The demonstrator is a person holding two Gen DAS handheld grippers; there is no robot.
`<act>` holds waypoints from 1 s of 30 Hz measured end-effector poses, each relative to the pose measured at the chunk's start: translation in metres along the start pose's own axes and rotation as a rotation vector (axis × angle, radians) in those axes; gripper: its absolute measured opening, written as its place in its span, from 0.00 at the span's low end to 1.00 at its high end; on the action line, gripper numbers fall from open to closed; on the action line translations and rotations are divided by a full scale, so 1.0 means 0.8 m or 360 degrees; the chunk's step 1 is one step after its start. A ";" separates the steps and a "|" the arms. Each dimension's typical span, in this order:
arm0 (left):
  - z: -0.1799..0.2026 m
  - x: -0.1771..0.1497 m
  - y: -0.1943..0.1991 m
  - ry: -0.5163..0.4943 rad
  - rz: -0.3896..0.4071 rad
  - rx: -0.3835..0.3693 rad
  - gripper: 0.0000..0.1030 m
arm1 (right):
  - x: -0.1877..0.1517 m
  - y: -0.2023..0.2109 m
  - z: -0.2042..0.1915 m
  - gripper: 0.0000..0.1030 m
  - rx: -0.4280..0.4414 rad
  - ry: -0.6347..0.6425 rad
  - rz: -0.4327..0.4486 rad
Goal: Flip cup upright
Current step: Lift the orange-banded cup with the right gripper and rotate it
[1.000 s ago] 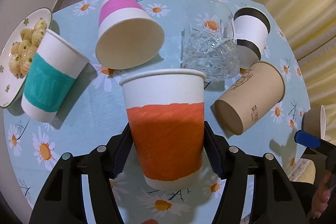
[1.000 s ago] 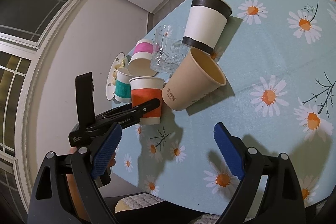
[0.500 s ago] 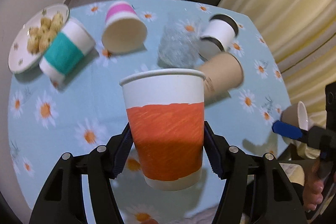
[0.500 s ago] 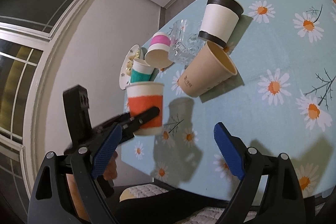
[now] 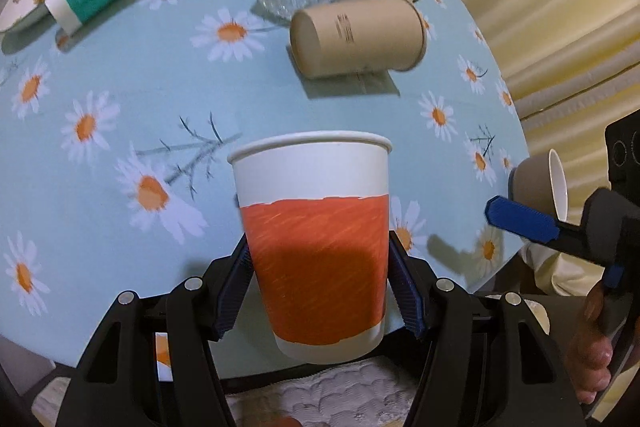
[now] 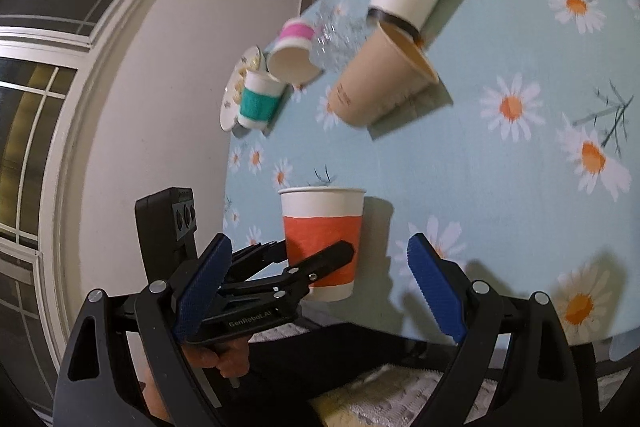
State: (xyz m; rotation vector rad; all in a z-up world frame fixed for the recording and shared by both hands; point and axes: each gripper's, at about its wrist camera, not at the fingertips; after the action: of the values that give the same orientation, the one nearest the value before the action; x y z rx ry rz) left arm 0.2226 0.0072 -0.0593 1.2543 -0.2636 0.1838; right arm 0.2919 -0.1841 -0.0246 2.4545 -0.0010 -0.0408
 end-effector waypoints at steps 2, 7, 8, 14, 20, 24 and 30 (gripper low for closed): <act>0.004 -0.006 -0.003 -0.0003 -0.0001 0.0008 0.60 | -0.005 -0.003 0.001 0.86 -0.0007 0.0001 -0.0013; 0.000 -0.014 -0.009 0.0056 -0.0032 -0.0011 0.61 | -0.007 -0.003 0.002 0.86 -0.0015 0.0000 -0.0013; 0.000 -0.015 -0.010 0.0059 -0.0036 -0.0013 0.61 | -0.009 -0.003 0.003 0.86 -0.0017 -0.0003 -0.0009; 0.002 -0.016 -0.010 0.0034 -0.0037 0.0020 0.72 | -0.010 -0.004 0.002 0.86 -0.0029 -0.0004 -0.0007; 0.004 -0.018 0.002 0.0023 -0.0027 0.0040 0.73 | -0.009 -0.004 -0.003 0.86 -0.0022 0.0014 -0.0013; 0.006 -0.020 0.013 0.0013 -0.0013 0.0053 0.73 | -0.009 -0.005 -0.004 0.86 -0.0020 0.0023 -0.0013; 0.007 -0.031 0.028 -0.0017 0.0004 0.0048 0.73 | -0.010 -0.013 -0.008 0.86 -0.0042 0.0053 -0.0028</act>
State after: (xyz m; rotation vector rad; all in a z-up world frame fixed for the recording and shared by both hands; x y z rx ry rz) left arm 0.1921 0.0091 -0.0444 1.2854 -0.2726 0.1840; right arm 0.2839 -0.1718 -0.0260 2.4286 0.0356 -0.0077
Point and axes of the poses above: each gripper's, at about its wrist camera, not at the fingertips, and y roughly against the way its jaws point, z to its right, x to its top, and after that the axes turned 14 degrees about -y, right-handed
